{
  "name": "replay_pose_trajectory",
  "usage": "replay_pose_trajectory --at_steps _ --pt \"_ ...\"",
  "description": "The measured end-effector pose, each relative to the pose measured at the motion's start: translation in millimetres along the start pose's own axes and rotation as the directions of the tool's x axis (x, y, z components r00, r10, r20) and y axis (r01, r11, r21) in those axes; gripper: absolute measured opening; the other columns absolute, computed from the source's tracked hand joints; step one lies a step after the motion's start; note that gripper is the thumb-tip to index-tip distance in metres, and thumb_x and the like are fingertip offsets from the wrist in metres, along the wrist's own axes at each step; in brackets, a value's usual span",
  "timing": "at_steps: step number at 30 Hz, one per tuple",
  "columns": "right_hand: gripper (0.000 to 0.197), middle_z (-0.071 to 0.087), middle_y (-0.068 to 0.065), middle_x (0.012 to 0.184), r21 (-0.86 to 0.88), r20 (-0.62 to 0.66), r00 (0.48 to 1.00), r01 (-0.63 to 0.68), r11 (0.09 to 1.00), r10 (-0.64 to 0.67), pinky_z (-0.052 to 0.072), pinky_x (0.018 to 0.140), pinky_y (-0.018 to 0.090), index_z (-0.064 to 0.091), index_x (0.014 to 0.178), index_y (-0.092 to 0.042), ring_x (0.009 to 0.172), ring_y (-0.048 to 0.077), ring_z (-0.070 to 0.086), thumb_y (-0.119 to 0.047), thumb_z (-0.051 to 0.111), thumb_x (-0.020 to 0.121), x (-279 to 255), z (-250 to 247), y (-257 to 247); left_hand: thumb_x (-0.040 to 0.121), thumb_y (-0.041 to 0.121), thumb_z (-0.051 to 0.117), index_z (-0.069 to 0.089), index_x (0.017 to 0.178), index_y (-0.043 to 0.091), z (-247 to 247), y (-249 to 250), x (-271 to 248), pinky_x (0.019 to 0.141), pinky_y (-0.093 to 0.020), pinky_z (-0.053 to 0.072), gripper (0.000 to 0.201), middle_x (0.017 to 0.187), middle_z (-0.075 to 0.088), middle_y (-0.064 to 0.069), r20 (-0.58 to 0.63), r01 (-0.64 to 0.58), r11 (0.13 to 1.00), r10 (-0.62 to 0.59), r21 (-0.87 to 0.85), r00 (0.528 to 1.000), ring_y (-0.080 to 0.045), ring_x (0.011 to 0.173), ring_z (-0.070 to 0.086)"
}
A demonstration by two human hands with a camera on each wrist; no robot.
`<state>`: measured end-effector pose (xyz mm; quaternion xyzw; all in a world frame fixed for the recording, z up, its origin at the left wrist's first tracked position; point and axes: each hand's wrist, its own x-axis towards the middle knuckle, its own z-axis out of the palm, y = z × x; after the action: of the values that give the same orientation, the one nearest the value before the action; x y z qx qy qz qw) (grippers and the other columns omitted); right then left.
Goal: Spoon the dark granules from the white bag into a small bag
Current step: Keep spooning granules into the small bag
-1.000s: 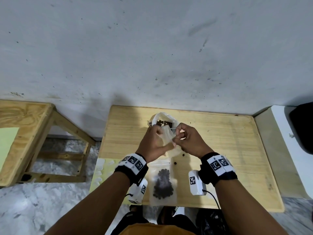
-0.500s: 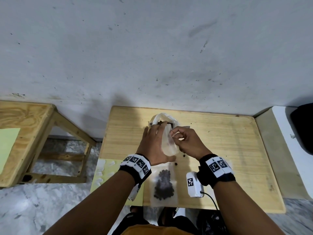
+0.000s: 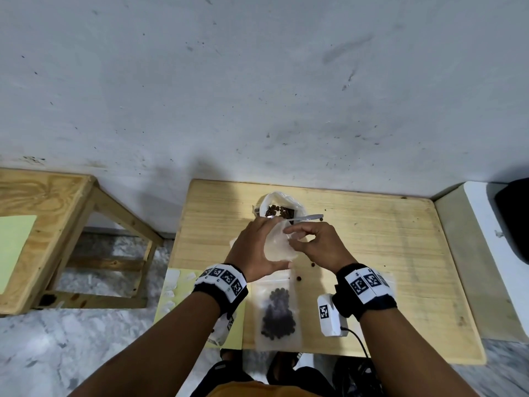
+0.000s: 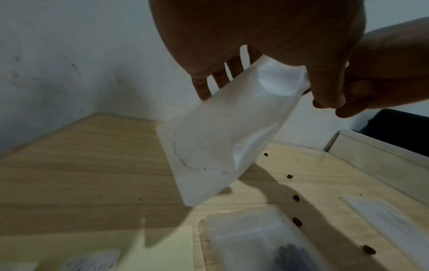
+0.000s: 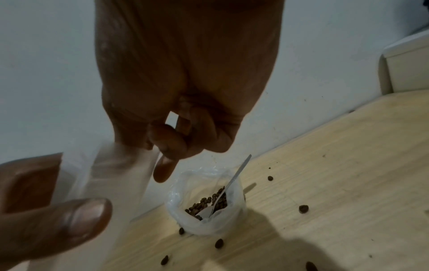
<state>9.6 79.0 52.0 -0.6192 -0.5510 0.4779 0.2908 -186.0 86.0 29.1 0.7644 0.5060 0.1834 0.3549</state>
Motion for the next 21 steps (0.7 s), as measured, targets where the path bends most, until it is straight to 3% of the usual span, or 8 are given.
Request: replay_pose_trajectory --at_steps 3,6,9,12,15,17,21 --pt "0.019 0.070 0.007 0.080 0.074 0.018 0.997 -0.076 0.994 0.075 0.040 0.049 0.009 0.077 0.102 -0.016 0.045 -0.002 0.054 -0.010 0.078 0.083 3 -2 5 0.063 0.055 0.084 0.039 0.143 0.037 0 -8 1 0.101 -0.032 0.043 0.094 0.133 0.048 0.015 0.035 0.078 0.996 -0.076 -0.048 0.996 -0.009 0.122 0.046" --pt "0.018 0.071 -0.001 0.076 0.106 0.000 0.989 -0.148 0.983 0.148 0.041 0.047 0.022 0.075 0.101 -0.021 0.041 0.004 0.047 -0.012 0.075 0.086 8 -3 13 0.063 0.049 0.087 0.041 0.143 0.033 2 -18 4 0.100 -0.030 0.045 0.094 0.132 0.053 0.011 0.044 0.166 0.976 -0.162 -0.140 0.986 -0.009 0.118 0.052" --pt "0.022 0.070 -0.002 0.079 0.139 -0.181 0.966 -0.159 0.977 0.183 0.045 0.061 0.025 0.071 0.100 -0.027 0.064 0.007 0.062 -0.014 0.074 0.083 17 -5 29 0.061 0.045 0.090 0.050 0.134 0.028 2 -27 12 0.087 -0.025 0.046 0.086 0.120 0.062 0.008 0.012 0.296 0.927 -0.301 -0.229 0.954 -0.012 0.105 0.059" --pt "0.030 0.069 0.000 0.092 0.141 -0.370 0.882 -0.256 0.956 0.290 0.049 0.075 0.031 0.064 0.109 -0.029 0.085 0.018 0.065 -0.027 0.077 0.082 28 -10 47 0.060 0.042 0.091 0.054 0.127 0.029 0 -36 23 0.081 -0.021 0.043 0.078 0.112 0.064 0.010 0.020 0.392 0.868 -0.406 -0.305 0.914 -0.011 0.102 0.060" --pt "0.057 0.065 0.002 0.105 0.111 -0.391 0.822 -0.404 0.908 0.413 0.054 0.088 0.042 0.053 0.129 -0.022 0.095 0.023 0.065 -0.041 0.077 0.081 42 -16 60 0.055 0.044 0.092 0.057 0.122 0.032 -3 -44 37 0.081 -0.022 0.044 0.076 0.115 0.063 0.011 0.060 0.443 0.822 -0.454 -0.358 0.889 -0.010 0.104 0.060" --pt "0.066 0.064 0.003 0.109 0.111 -0.375 0.799 -0.465 0.878 0.470 0.055 0.092 0.046 0.051 0.134 -0.018 0.101 0.027 0.065 -0.045 0.077 0.079 53 -19 65 0.049 0.050 0.092 0.057 0.124 0.031 -4 -49 46 0.081 -0.024 0.046 0.085 0.122 0.060 0.009 0.095 0.453 0.817 -0.451 -0.357 0.887 -0.011 0.105 0.060" --pt "0.045 0.067 0.000 0.100 0.186 -0.339 0.783 -0.488 0.853 0.522 0.057 0.086 0.042 0.068 0.110 -0.019 0.094 0.023 0.065 -0.043 0.083 0.075 70 -18 68 0.047 0.047 0.094 0.049 0.137 0.024 -4 -55 62 0.089 -0.027 0.046 0.103 0.135 0.048 0.009 0.223 0.482 0.823 -0.431 -0.301 0.874 -0.014 0.115 0.054"
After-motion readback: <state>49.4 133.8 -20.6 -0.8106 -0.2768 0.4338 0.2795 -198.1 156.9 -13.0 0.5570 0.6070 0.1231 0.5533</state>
